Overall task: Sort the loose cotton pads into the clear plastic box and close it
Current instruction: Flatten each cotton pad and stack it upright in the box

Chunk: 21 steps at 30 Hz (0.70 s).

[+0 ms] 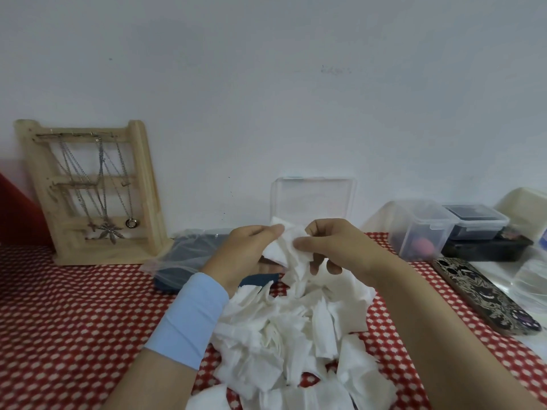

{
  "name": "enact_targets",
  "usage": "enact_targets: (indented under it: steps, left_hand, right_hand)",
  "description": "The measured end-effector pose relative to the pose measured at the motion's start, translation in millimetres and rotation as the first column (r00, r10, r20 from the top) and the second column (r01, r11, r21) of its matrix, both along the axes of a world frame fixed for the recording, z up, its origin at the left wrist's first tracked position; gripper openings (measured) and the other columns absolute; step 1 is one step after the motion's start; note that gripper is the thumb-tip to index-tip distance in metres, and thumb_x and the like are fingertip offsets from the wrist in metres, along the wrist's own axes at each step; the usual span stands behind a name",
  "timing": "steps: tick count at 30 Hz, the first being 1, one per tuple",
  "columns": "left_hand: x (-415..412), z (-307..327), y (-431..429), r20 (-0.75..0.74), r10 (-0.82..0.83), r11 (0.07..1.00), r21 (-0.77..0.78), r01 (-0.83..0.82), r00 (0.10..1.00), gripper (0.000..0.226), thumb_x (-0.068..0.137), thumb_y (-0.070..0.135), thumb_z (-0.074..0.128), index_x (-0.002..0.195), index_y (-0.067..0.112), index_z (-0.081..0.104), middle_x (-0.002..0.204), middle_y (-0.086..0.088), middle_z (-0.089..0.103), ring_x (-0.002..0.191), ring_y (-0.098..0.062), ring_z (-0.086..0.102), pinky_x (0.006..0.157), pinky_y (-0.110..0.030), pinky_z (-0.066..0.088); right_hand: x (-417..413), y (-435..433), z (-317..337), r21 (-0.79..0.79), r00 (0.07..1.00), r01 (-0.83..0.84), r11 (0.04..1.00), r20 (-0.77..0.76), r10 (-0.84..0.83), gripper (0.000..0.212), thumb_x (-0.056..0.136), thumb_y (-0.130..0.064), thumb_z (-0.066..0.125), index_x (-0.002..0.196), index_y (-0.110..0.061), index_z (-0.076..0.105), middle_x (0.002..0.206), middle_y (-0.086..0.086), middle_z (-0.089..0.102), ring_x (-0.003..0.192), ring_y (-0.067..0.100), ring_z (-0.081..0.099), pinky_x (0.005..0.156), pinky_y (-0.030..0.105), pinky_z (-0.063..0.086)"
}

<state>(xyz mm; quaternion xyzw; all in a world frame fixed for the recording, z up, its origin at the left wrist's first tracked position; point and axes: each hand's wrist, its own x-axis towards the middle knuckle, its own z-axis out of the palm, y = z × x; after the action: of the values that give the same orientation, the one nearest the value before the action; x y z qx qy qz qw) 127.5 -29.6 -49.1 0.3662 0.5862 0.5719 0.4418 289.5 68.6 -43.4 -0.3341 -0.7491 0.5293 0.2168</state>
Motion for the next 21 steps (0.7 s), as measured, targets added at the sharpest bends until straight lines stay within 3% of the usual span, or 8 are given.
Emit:
enact_targets:
  steps: [4, 6, 9, 11, 13, 16, 18, 21]
  left_hand:
    - [5, -2, -2, -0.140, -0.052, 0.998, 0.021, 0.056, 0.989, 0.015, 0.088, 0.021, 0.076, 0.101, 0.014, 0.075, 0.093, -0.002, 0.080, 0.087, -0.017, 0.077, 0.072, -0.028, 0.062]
    - [3, -4, -1, -0.128, -0.034, 0.999, 0.025, 0.038, 0.991, 0.010, 0.089, 0.013, 0.075, 0.099, 0.013, 0.075, 0.092, -0.003, 0.080, 0.086, -0.018, 0.077, 0.071, -0.028, 0.062]
    - [-2, -5, -1, -0.067, 0.015, 0.999, 0.032, -0.013, 0.998, 0.008, 0.092, 0.007, 0.070, 0.099, 0.010, 0.074, 0.091, -0.004, 0.080, 0.086, -0.020, 0.077, 0.071, -0.029, 0.062]
    - [-6, -6, 0, -0.070, 0.064, 0.997, 0.040, -0.061, 0.995, 0.008, 0.093, 0.008, 0.069, 0.097, 0.011, 0.074, 0.089, -0.002, 0.079, 0.083, -0.018, 0.077, 0.070, -0.028, 0.062]
    - [-10, -7, 1, -0.058, 0.097, 0.995, 0.042, -0.095, 0.994, 0.007, 0.094, 0.009, 0.068, 0.097, 0.011, 0.074, 0.093, -0.003, 0.079, 0.083, -0.018, 0.077, 0.070, -0.028, 0.062]
    - [-13, -6, 1, -0.056, 0.080, 0.996, 0.053, -0.077, 0.995, 0.008, 0.094, 0.010, 0.068, 0.098, 0.012, 0.074, 0.098, -0.005, 0.079, 0.086, -0.020, 0.077, 0.073, -0.030, 0.062]
    - [-11, -4, 0, -0.070, 0.052, 0.997, 0.064, -0.047, 0.996, 0.007, 0.093, 0.009, 0.068, 0.097, 0.012, 0.074, 0.097, -0.005, 0.079, 0.086, -0.019, 0.077, 0.072, -0.029, 0.062]
    - [-4, -2, -1, -0.121, 0.032, 0.996, 0.088, -0.021, 0.992, 0.009, 0.092, 0.008, 0.070, 0.099, 0.012, 0.074, 0.096, -0.005, 0.079, 0.087, -0.019, 0.077, 0.069, -0.028, 0.062]
  right_hand:
    - [-3, -3, -2, 0.044, 0.999, 0.017, 0.999, 0.035, -0.019, 0.027, 0.089, -0.026, 0.074, 0.069, -0.018, 0.056, 0.062, -0.005, 0.056, 0.058, 0.011, 0.051, 0.049, 0.020, 0.034]
    - [-3, -4, -3, 0.061, 0.998, -0.013, 0.998, 0.070, 0.009, 0.032, 0.090, -0.034, 0.072, 0.066, -0.020, 0.056, 0.062, -0.006, 0.054, 0.060, 0.011, 0.050, 0.053, 0.021, 0.039]
    - [0, -3, -2, 0.041, 0.993, -0.079, 0.996, 0.093, 0.075, 0.035, 0.093, -0.045, 0.067, 0.071, -0.018, 0.067, 0.076, -0.006, 0.070, 0.076, 0.012, 0.064, 0.076, 0.033, 0.055]
    - [5, 1, 0, -0.002, 0.990, -0.117, 0.993, 0.080, 0.117, 0.034, 0.093, -0.043, 0.069, 0.067, -0.020, 0.069, 0.080, -0.005, 0.073, 0.083, 0.014, 0.066, 0.090, 0.038, 0.056]
    - [12, 2, 3, 0.015, 0.973, -0.136, 0.991, 0.191, 0.131, 0.037, 0.088, -0.047, 0.073, 0.063, -0.022, 0.065, 0.074, -0.006, 0.069, 0.077, 0.013, 0.063, 0.086, 0.036, 0.055]
    - [15, 6, 6, 0.165, 0.908, -0.136, 0.977, 0.414, 0.057, 0.031, 0.086, -0.048, 0.074, 0.083, -0.017, 0.070, 0.082, -0.009, 0.073, 0.078, 0.007, 0.067, 0.078, 0.025, 0.050]
    - [14, 4, 10, 0.196, 0.957, -0.064, 0.978, 0.291, 0.005, 0.018, 0.091, -0.040, 0.069, 0.098, -0.024, 0.075, 0.095, -0.009, 0.076, 0.091, 0.011, 0.070, 0.082, 0.027, 0.050]
    - [9, -4, 16, 0.004, 0.999, -0.034, 0.999, 0.025, 0.034, 0.020, 0.096, -0.036, 0.063, 0.105, -0.023, 0.076, 0.097, 0.000, 0.079, 0.092, 0.020, 0.074, 0.085, 0.035, 0.050]
